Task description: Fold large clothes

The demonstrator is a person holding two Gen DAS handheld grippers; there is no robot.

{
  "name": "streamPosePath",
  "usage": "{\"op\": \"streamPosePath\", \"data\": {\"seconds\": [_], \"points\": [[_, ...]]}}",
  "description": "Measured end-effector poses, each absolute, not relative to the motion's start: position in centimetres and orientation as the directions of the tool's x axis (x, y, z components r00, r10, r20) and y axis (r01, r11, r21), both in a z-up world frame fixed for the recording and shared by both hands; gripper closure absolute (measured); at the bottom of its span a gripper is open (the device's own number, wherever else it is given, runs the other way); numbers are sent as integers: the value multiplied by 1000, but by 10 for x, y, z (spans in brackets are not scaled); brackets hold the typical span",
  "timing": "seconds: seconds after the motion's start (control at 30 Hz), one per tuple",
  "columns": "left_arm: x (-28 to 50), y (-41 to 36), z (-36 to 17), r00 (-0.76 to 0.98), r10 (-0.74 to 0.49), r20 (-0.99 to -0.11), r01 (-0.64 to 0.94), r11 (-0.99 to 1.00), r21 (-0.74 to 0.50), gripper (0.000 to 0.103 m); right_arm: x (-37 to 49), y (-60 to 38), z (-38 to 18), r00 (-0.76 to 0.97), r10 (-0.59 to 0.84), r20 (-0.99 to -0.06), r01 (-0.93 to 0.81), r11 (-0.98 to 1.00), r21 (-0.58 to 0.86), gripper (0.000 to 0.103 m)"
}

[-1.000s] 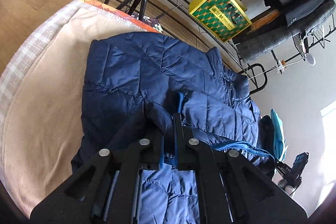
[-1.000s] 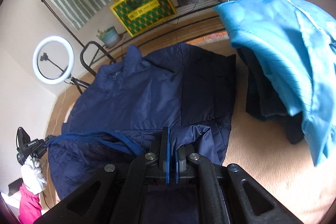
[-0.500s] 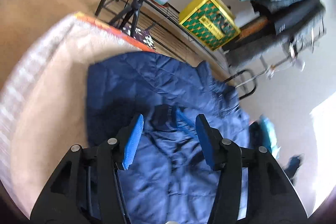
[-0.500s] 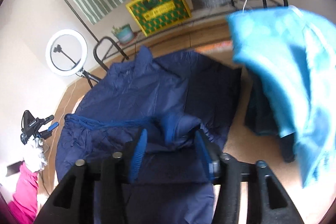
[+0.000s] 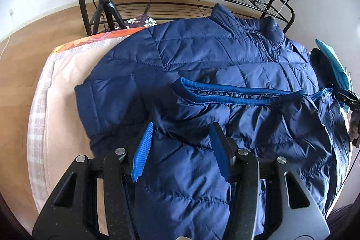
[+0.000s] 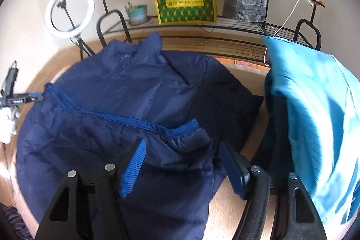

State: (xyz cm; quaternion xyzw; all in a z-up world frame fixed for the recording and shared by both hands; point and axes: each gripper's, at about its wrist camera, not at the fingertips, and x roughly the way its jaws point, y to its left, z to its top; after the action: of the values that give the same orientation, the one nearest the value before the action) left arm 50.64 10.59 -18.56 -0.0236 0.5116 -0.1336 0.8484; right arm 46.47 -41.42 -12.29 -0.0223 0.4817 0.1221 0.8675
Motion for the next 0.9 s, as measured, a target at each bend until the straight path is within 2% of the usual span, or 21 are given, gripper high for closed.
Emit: {"op": "streamPosePath", "data": {"seconds": [0.03, 0.07, 0.1, 0.17, 0.23, 0.27, 0.43, 0.47, 0.5, 0.53, 0.57, 0.6, 0.67, 0.73, 0.77, 0.8, 0.87, 0.9], "points": [[508, 105, -186, 441, -249, -862, 204, 963, -174, 58, 468, -412, -126, 497, 190, -847, -237, 968, 78, 33], [509, 104, -187, 441, -245, -864, 205, 964, -169, 74, 471, -410, -129, 487, 187, -853, -241, 968, 75, 41], [511, 104, -187, 444, -236, -864, 204, 966, -159, 88, 474, -408, -134, 473, 182, -862, -245, 967, 69, 58], [513, 107, -188, 458, -225, -860, 187, 970, -154, 98, 476, -406, -138, 460, 167, -872, -242, 968, 58, 80], [512, 111, -186, 467, -233, -853, 179, 970, -167, 101, 475, -405, -139, 469, 170, -867, -245, 968, 58, 90], [512, 113, -186, 474, -232, -850, 174, 970, -167, 102, 474, -405, -139, 471, 169, -866, -243, 968, 57, 102], [503, 111, -174, 516, -254, -818, 226, 961, -156, 102, 471, -405, -135, 480, 161, -863, -239, 970, 48, 103], [502, 110, -172, 522, -251, -815, 231, 962, -149, 95, 471, -405, -134, 481, 155, -863, -238, 970, 42, 103], [501, 110, -167, 535, -263, -802, 244, 958, -151, 78, 471, -405, -134, 485, 150, -862, -235, 971, 37, 102], [501, 109, -165, 543, -270, -795, 254, 955, -151, 66, 472, -405, -133, 484, 151, -862, -232, 972, 40, 100], [502, 107, -163, 552, -268, -789, 263, 955, -140, 45, 473, -405, -132, 486, 152, -861, -229, 973, 43, 89], [504, 103, -162, 558, -256, -789, 274, 955, -117, 40, 473, -405, -131, 493, 152, -857, -225, 973, 44, 75], [512, 94, -167, 543, -241, -805, 299, 951, -83, 40, 473, -406, -129, 499, 153, -853, -224, 974, 44, 67], [521, 85, -177, 508, -241, -827, 326, 942, -74, 40, 475, -405, -131, 491, 162, -856, -230, 972, 52, 67], [525, 80, -183, 498, -220, -839, 333, 942, -50, 43, 476, -405, -133, 485, 162, -860, -229, 972, 54, 66], [528, 76, -188, 495, -193, -847, 331, 943, -22, 59, 478, -405, -136, 478, 156, -864, -227, 973, 50, 65], [531, 73, -195, 477, -201, -856, 331, 943, -37, 82, 479, -404, -140, 467, 163, -869, -232, 971, 57, 65], [530, 71, -196, 481, -206, -852, 330, 943, -42, 93, 479, -404, -142, 462, 166, -871, -236, 970, 60, 76]]}}
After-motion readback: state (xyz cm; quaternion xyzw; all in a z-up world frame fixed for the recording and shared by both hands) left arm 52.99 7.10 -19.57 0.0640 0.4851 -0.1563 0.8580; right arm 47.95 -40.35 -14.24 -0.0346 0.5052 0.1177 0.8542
